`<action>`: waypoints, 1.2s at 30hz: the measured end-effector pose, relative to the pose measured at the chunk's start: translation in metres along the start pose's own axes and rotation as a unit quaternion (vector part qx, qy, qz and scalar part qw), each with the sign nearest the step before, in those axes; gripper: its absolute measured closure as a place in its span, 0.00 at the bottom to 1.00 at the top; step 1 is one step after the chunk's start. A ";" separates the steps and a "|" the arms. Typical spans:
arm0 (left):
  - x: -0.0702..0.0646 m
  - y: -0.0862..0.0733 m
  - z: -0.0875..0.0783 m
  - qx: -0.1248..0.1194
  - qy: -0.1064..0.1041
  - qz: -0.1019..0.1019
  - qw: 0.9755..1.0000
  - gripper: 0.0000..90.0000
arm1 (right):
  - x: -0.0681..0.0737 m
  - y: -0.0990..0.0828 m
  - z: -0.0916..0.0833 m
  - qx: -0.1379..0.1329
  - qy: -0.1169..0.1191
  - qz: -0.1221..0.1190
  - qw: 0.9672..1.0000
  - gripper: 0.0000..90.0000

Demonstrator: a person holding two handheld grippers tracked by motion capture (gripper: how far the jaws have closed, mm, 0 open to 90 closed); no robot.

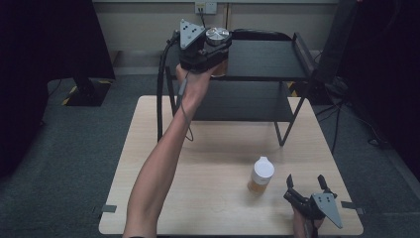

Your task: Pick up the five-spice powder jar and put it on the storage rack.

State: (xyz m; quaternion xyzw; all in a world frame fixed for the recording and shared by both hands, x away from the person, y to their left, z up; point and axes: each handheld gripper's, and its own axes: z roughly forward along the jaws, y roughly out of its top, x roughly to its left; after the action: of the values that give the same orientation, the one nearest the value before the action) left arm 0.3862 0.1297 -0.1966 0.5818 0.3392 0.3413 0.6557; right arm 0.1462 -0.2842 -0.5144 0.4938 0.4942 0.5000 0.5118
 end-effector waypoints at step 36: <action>-0.014 -0.034 -0.057 -0.039 0.034 0.018 0.998 0.00 | 0.000 0.000 0.000 0.000 0.001 0.000 1.000 0.01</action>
State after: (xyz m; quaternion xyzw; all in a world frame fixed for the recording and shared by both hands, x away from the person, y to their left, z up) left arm 0.3326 0.1447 -0.2349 0.5498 0.3371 0.3858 0.6597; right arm 0.1462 -0.2844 -0.5144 0.4936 0.4946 0.5003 0.5113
